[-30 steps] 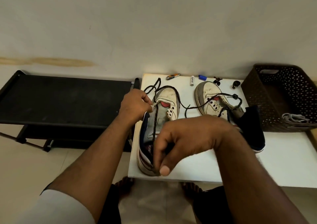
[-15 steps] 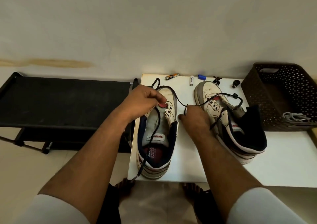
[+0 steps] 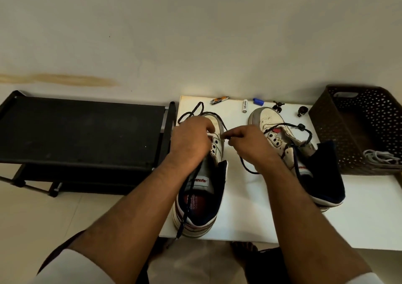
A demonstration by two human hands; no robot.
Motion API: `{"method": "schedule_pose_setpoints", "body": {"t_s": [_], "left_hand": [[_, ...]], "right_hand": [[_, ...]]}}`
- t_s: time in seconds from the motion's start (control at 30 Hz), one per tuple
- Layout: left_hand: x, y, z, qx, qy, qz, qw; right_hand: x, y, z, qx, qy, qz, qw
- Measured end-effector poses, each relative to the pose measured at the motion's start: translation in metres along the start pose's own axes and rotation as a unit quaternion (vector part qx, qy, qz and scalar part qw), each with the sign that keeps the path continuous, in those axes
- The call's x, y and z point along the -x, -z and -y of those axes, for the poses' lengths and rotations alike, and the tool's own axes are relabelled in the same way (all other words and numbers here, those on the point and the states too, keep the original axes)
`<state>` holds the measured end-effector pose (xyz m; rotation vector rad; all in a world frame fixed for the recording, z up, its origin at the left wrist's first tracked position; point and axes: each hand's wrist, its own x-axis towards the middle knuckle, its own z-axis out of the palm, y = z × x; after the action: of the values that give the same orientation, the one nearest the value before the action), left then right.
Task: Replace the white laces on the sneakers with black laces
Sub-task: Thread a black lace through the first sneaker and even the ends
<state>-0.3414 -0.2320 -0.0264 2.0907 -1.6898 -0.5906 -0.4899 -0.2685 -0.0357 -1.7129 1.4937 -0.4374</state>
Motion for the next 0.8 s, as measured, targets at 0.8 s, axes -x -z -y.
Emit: {"method": "schedule_pose_setpoints", "body": {"t_s": [0.8], "left_hand": [[-0.007, -0.025, 0.017, 0.076, 0.099, 0.019, 0.992]], "right_hand": [[-0.003, -0.013, 0.010, 0.309, 0.061, 0.009, 0.949]]}}
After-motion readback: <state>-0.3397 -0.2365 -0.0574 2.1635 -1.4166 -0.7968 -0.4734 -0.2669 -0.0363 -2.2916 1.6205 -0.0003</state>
